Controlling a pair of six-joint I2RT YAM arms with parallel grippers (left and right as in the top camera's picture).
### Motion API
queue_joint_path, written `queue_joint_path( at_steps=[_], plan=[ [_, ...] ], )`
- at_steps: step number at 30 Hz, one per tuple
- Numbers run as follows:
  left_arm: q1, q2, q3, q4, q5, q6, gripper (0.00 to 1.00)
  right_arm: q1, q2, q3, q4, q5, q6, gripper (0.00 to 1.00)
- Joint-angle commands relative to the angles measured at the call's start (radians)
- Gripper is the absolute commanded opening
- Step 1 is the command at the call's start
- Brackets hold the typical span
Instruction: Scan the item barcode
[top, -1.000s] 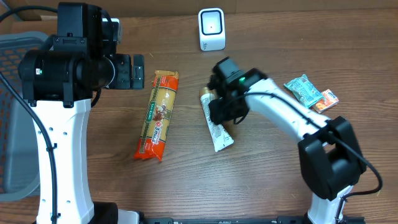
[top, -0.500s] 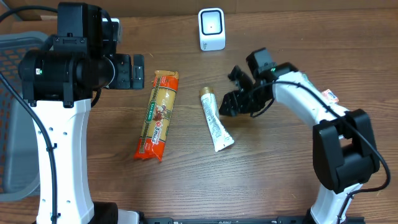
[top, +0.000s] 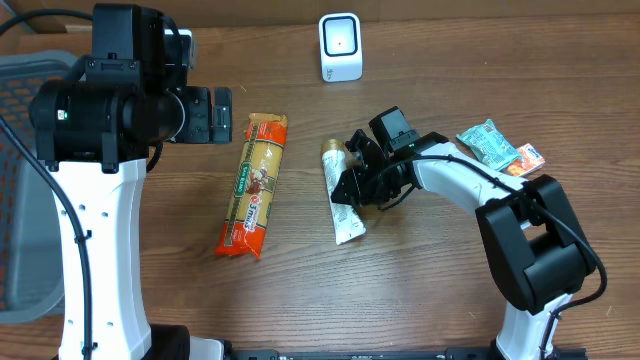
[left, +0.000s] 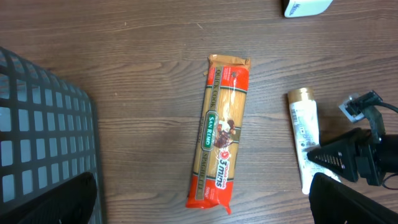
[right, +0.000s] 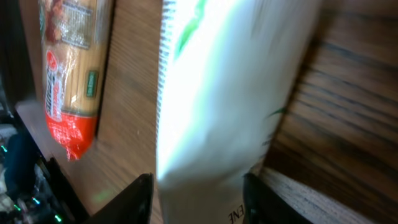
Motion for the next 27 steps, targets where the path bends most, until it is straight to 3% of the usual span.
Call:
queue_joint_path(
  at_steps=[1, 4, 7, 12, 17, 18, 22, 24, 27],
  plan=[
    [-0.006, 0.003, 0.008, 0.002, -0.002, 0.019, 1.0, 0.001, 0.017, -0.006, 0.016, -0.01, 0.069, 0.37],
    [-0.006, 0.003, 0.008, 0.002, -0.002, 0.019, 1.0, 0.003, 0.017, -0.006, 0.021, -0.01, 0.069, 0.24],
    [-0.006, 0.003, 0.008, 0.002, -0.002, 0.019, 1.0, 0.003, 0.017, -0.006, 0.022, -0.01, 0.076, 0.24],
    [-0.006, 0.003, 0.008, 0.002, -0.002, 0.019, 1.0, 0.009, 0.024, -0.006, 0.038, 0.016, 0.156, 0.5],
    [-0.006, 0.003, 0.008, 0.002, -0.002, 0.019, 1.0, 0.043, 0.073, -0.006, 0.093, 0.05, 0.279, 0.54],
    [-0.006, 0.003, 0.008, 0.002, -0.002, 0.019, 1.0, 0.048, 0.084, -0.006, 0.1, 0.05, 0.306, 0.5],
    [-0.006, 0.003, 0.008, 0.002, -0.002, 0.019, 1.0, 0.048, 0.094, -0.006, 0.101, 0.048, 0.341, 0.17],
    [-0.006, 0.003, 0.008, 0.002, -0.002, 0.019, 1.0, 0.044, 0.094, -0.006, 0.101, 0.037, 0.341, 0.06],
    [-0.006, 0.003, 0.008, 0.002, -0.002, 0.019, 1.0, 0.034, 0.091, -0.005, 0.094, 0.006, 0.34, 0.03]
  ],
)
